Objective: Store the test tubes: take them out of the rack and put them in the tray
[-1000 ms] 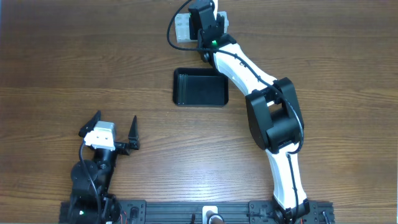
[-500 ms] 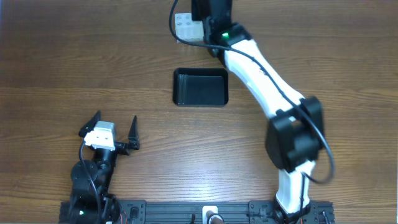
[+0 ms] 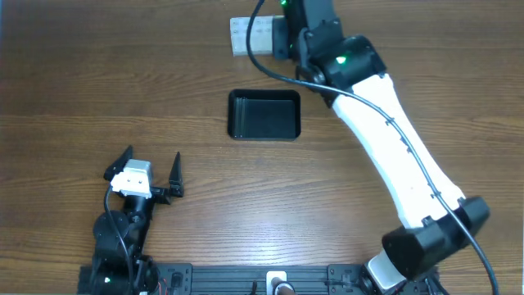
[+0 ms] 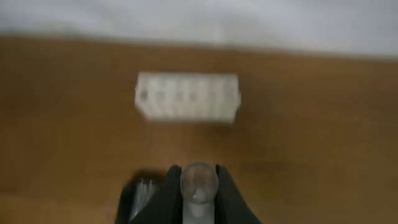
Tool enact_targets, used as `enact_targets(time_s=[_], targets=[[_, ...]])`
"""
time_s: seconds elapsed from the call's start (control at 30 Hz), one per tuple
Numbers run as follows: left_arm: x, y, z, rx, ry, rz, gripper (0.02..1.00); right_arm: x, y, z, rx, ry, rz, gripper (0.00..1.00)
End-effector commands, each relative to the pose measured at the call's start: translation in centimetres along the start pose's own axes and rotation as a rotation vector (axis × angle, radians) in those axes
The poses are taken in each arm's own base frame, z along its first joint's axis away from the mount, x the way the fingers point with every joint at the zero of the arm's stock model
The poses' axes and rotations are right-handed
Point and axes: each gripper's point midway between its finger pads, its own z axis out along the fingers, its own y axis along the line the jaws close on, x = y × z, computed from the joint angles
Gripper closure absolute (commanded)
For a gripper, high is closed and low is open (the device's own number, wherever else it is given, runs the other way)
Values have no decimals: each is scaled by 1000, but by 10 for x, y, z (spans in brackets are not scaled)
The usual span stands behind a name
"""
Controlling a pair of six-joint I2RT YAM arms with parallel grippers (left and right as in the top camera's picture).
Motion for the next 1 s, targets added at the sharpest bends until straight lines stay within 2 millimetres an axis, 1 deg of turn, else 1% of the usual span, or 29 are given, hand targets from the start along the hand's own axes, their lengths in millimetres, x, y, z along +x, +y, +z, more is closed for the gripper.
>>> enact_targets(time_s=[0.03, 0.13, 0.23, 0.3, 0.4, 0.57, 0.63, 0.83, 1.0], targets=[[1, -1, 0, 7, 0, -8, 20, 56, 19, 42, -71, 182, 21, 904], [1, -1, 0, 7, 0, -8, 18, 89, 37, 62, -167, 274, 20, 904], [1, -1, 0, 7, 0, -8, 18, 114, 50, 77, -248, 321, 1, 915], [1, -1, 0, 7, 0, -8, 18, 128, 53, 85, -270, 343, 5, 925], [1, -1, 0, 7, 0, -8, 20, 149, 51, 94, -272, 369, 19, 941], [1, -1, 0, 7, 0, -8, 18, 165, 48, 104, -264, 373, 46, 969], [1, -1, 0, 7, 0, -8, 20, 168, 48, 107, -266, 366, 51, 980], [1, -1, 0, 7, 0, -8, 20, 176, 45, 116, -250, 372, 56, 980], [1, -1, 0, 7, 0, -8, 20, 191, 43, 129, -229, 410, 64, 972]])
